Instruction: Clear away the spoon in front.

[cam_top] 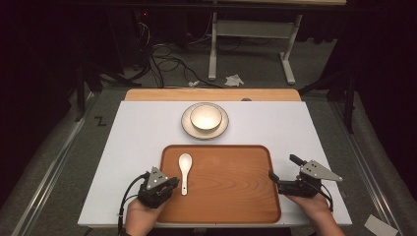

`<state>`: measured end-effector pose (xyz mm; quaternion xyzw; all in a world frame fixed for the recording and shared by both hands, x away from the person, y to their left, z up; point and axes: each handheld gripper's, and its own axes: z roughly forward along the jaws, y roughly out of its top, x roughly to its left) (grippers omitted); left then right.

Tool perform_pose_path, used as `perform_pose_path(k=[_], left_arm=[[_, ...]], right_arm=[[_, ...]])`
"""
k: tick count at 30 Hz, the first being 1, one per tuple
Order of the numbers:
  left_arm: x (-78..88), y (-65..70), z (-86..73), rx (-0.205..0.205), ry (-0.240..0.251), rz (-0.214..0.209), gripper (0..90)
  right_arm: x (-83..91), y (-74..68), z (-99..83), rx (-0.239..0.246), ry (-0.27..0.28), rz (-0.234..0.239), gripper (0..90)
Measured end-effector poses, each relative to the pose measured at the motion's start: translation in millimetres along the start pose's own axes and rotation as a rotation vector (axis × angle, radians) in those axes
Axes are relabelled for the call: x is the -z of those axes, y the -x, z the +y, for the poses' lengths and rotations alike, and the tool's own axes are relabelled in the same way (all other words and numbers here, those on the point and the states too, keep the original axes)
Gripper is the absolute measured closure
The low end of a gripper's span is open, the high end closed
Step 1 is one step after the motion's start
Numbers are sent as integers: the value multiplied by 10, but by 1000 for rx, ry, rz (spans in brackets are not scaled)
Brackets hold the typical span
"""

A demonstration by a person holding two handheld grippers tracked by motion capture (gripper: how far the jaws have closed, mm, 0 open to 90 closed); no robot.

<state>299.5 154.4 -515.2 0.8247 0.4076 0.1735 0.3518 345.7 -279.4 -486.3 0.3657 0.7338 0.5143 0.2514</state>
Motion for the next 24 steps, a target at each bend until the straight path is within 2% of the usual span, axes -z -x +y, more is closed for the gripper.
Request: perform_pose_path(k=[1, 2, 3, 4, 7, 11, 12, 13, 14, 17, 18, 19, 22, 24], left_arm=[[0, 0, 0, 0, 0, 0, 758], [-3, 6, 3, -2, 0, -1, 758], [-10, 9, 8, -3, 1, -9, 654], [-11, 10, 10, -3, 2, -9, 604], [-1, 1, 10, 7, 9, -6, 535], [43, -46, 8, 36, 44, -6, 380], [91, -104, 5, 59, 88, -14, 332], [91, -104, 5, 59, 88, -14, 280], [142, -175, -2, 75, 136, -32, 222], [222, -299, -21, 100, 202, -49, 2], [222, -299, -21, 100, 202, -49, 2], [262, -356, -34, 118, 226, -36, 2], [327, -440, -58, 146, 260, -26, 2], [370, -471, -63, 148, 282, 5, 4]], right_arm=[[1, 0, -1, 2, 0, 0, 20], [1, 0, -1, 2, 0, 0, 20], [2, -1, -2, 3, 0, -1, 20], [3, -1, -2, 2, 0, -2, 20], [6, -3, -4, -3, -2, -4, 21], [7, -4, -4, -4, -1, -3, 20], [5, -3, -4, 1, 0, -2, 20], [5, -3, -4, 1, 0, -2, 20], [3, -3, -6, 2, -2, -4, 20], [-2, -2, -11, 3, -2, -4, 21], [-2, -2, -11, 3, -2, -4, 21], [-1, 0, -14, 4, -5, -2, 20], [3, -2, -18, 3, -7, -6, 20], [9, -3, -20, 2, -8, -9, 20]])
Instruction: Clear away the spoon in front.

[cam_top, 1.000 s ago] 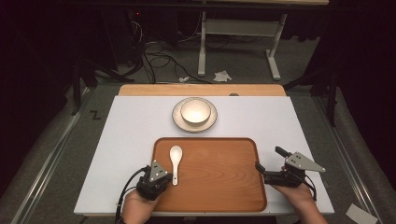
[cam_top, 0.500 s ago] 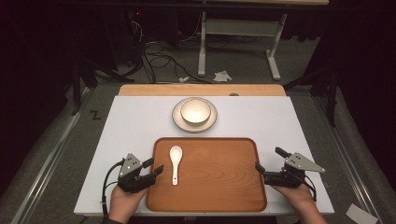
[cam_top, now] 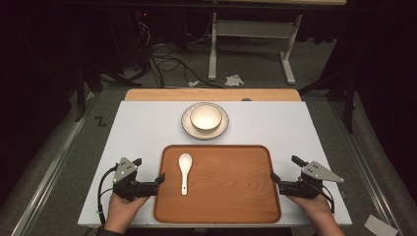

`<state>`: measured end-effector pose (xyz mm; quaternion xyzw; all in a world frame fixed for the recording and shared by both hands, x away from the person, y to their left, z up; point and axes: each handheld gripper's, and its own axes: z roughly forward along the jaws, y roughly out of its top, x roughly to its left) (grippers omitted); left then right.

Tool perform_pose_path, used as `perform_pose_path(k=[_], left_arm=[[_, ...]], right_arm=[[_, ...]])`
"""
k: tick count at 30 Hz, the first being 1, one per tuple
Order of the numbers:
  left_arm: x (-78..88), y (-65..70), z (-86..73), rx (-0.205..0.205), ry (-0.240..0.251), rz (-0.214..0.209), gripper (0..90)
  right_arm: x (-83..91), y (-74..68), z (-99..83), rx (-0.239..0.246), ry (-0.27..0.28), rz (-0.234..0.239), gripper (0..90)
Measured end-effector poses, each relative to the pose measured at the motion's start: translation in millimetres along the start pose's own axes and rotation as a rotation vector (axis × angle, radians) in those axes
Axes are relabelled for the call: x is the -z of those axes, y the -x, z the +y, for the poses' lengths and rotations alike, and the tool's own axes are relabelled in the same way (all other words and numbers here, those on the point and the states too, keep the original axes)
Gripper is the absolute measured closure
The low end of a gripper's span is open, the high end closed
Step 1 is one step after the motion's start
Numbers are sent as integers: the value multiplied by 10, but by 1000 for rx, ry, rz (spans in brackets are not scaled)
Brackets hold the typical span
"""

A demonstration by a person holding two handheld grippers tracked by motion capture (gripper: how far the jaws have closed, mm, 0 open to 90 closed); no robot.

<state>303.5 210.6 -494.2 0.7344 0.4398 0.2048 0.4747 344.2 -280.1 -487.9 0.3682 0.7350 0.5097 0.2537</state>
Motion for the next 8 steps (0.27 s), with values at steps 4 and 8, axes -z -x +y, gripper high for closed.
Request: perform_pose_path(k=[4, 8], left_arm=[[67, -84, 17, 8, 41, 37, 11], [68, -148, 39, 17, 28, 53, 15]], right_arm=[[13, 10, -10, -1, -1, -7, 20], [22, 15, -18, -8, -4, -14, 20]])
